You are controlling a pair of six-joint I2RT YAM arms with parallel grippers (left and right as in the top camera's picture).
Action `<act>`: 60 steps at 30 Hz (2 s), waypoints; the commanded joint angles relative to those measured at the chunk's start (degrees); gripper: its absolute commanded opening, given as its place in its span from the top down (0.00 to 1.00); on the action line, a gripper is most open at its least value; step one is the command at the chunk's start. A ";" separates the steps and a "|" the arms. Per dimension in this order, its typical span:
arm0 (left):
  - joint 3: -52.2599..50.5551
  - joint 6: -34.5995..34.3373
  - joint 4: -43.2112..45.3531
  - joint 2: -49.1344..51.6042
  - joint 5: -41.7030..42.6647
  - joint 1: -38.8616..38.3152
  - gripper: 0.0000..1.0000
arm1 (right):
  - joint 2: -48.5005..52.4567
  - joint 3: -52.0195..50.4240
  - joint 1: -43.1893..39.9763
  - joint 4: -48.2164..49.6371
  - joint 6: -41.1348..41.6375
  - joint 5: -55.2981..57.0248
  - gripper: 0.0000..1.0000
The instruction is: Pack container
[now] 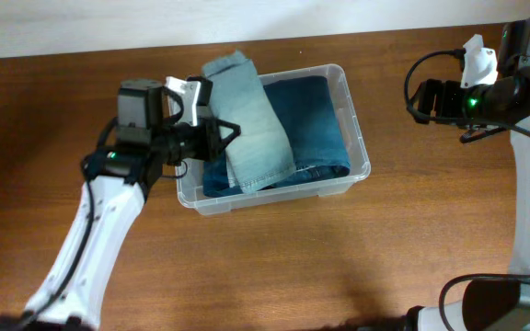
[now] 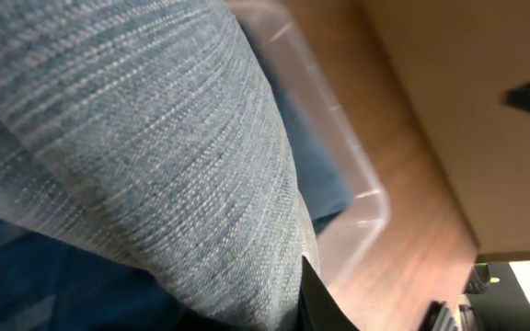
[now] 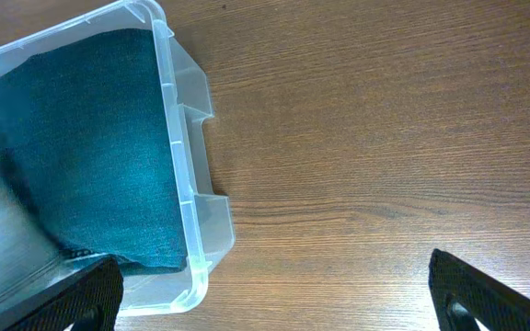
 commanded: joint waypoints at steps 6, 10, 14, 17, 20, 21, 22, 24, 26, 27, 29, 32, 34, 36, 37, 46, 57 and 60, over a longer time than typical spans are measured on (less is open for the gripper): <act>1.77 3.41 0.46 4.13 -7.50 1.46 1.00 | 0.31 0.02 -0.07 -0.28 -0.57 0.04 0.02; 1.77 3.67 -0.44 4.13 -10.32 2.99 1.00 | 0.31 0.02 -0.07 -0.15 -0.57 0.04 0.02; 1.77 5.16 -1.38 4.15 -11.76 4.68 1.00 | 0.31 0.02 -0.07 -0.09 -0.72 0.04 0.02; 1.77 6.12 -2.01 4.15 -11.76 5.20 1.00 | 0.31 0.02 -0.07 -0.11 -0.72 0.04 0.02; 1.75 6.84 -2.12 4.15 -11.74 5.11 1.00 | 0.31 0.02 -0.07 -0.13 -0.72 0.04 0.02; 1.77 6.84 -2.12 4.15 -11.76 5.11 1.00 | 0.31 0.02 -0.07 -0.13 -0.72 0.04 0.02; 1.75 6.84 -2.12 4.15 -11.76 5.14 1.00 | 0.31 0.02 -0.07 -0.13 -0.72 0.04 0.02; 1.75 6.86 -2.12 4.31 -11.76 5.14 1.00 | 0.31 0.02 -0.07 -0.15 -0.72 0.04 0.02; 1.75 6.86 -2.14 4.66 -11.76 5.14 0.93 | 0.31 0.02 -0.07 -0.20 -0.72 0.04 0.02; 1.75 6.86 -2.19 4.81 -11.76 5.14 0.87 | 0.31 0.02 -0.07 -0.24 -0.74 0.04 0.02; 1.77 7.50 -2.47 4.83 -11.78 5.16 0.78 | 0.31 0.02 -0.07 -0.35 -0.74 0.04 0.02; 1.90 8.98 -2.97 4.66 -12.50 5.99 0.58 | 0.31 0.02 -0.07 -0.35 -0.72 0.04 0.02; 2.32 8.98 -4.13 4.66 -15.39 6.71 0.44 | 0.31 0.02 -0.07 -0.35 -0.72 0.04 0.02; 2.40 9.27 -4.46 4.66 -16.22 7.30 0.26 | 0.31 0.02 -0.07 -0.31 -0.74 0.04 0.02; 2.43 9.73 -4.59 4.66 -16.22 7.56 0.25 | 0.31 0.02 -0.07 -0.28 -0.74 0.04 0.02; 7.28 10.03 -4.37 4.66 -16.24 7.45 0.52 | 0.31 0.02 -0.07 -0.31 -0.72 0.04 0.02; 10.93 10.47 -1.64 6.10 -15.15 -2.34 0.99 | 0.31 0.02 -0.07 -0.33 -0.72 0.04 0.02; 10.91 10.47 -1.81 7.98 -15.17 -6.34 0.99 | 0.31 0.02 -0.07 -0.33 -0.72 0.04 0.02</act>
